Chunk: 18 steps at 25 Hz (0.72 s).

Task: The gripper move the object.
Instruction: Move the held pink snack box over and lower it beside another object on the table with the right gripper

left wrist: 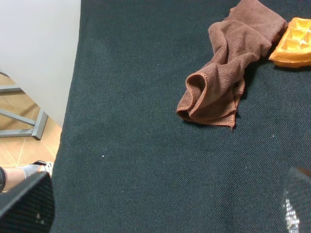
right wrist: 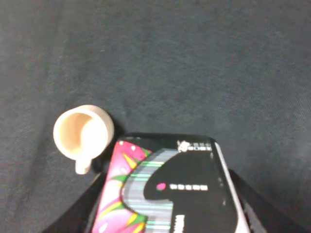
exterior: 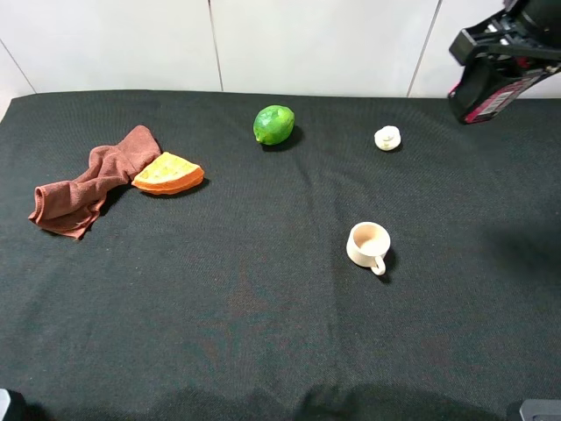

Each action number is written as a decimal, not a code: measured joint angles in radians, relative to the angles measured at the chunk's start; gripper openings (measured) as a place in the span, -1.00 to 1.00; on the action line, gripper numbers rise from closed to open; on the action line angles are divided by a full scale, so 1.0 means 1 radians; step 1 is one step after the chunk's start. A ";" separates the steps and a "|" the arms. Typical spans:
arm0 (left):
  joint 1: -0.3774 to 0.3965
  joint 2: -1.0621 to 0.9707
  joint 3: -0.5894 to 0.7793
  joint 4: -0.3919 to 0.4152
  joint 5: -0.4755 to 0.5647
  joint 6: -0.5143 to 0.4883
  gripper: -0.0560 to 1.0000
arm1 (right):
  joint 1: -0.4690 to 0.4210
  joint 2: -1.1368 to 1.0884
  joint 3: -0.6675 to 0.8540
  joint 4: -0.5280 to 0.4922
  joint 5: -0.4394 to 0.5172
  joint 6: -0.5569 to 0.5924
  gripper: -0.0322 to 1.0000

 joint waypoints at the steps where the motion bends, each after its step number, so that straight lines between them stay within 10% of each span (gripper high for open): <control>1: 0.000 0.000 0.000 0.000 0.000 0.000 0.98 | 0.022 0.000 0.000 -0.003 0.000 0.006 -0.29; 18: 0.000 0.000 0.000 0.000 0.000 0.001 0.98 | 0.241 0.221 -0.184 -0.017 0.002 0.016 -0.29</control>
